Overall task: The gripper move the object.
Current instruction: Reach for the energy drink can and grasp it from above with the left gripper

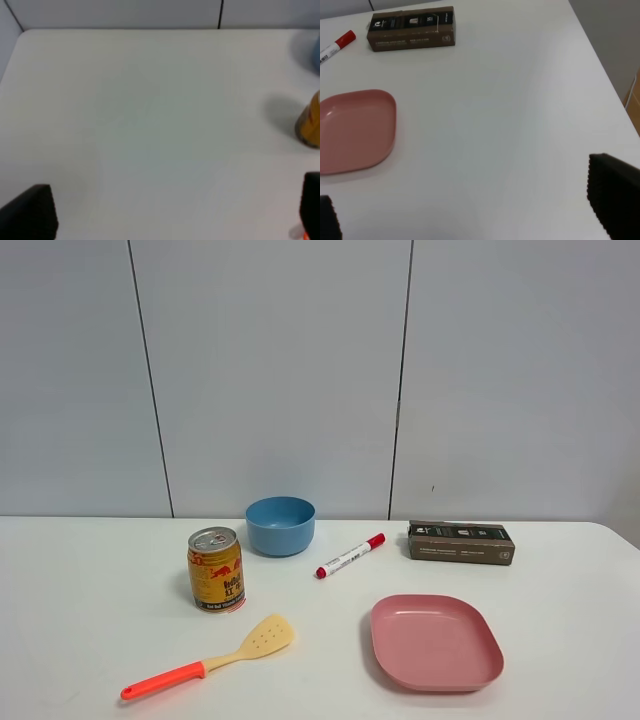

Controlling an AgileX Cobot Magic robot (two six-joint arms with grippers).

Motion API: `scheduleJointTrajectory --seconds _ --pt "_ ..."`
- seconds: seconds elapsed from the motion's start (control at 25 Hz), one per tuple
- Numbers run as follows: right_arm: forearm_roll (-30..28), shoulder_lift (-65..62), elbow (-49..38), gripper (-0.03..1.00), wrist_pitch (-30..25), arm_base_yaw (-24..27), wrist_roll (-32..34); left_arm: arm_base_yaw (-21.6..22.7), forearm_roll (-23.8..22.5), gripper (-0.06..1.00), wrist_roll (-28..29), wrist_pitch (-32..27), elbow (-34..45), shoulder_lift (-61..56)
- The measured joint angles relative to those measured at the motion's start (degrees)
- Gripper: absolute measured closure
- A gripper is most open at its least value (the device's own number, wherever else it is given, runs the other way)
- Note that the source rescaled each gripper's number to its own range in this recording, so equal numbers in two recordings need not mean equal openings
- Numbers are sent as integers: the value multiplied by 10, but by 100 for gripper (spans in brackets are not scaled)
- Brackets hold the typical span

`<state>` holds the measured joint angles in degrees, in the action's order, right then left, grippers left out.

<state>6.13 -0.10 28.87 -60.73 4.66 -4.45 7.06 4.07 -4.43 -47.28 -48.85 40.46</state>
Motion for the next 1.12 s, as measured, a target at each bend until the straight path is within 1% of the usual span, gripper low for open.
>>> scheduleJointTrajectory --seconds 0.16,0.32,0.44,0.52,0.68,1.04,1.12 --pt "0 0 0 -3 0 0 0 0 18 -4 -23 43 -24 66" --pt "0 0 0 -3 0 0 0 0 54 -4 -49 102 -25 119" --pt "0 0 0 -3 0 0 0 -1 82 -4 -60 130 -26 154" --pt "0 0 0 -3 0 0 0 -7 87 -4 -67 140 -26 173" --pt "0 0 0 -3 0 0 0 -50 88 -4 -71 165 -26 210" --pt "0 0 0 -3 0 0 0 -194 90 -4 -72 248 -26 302" --pt "0 0 0 -3 0 0 0 -221 90 -4 -72 268 -26 322"
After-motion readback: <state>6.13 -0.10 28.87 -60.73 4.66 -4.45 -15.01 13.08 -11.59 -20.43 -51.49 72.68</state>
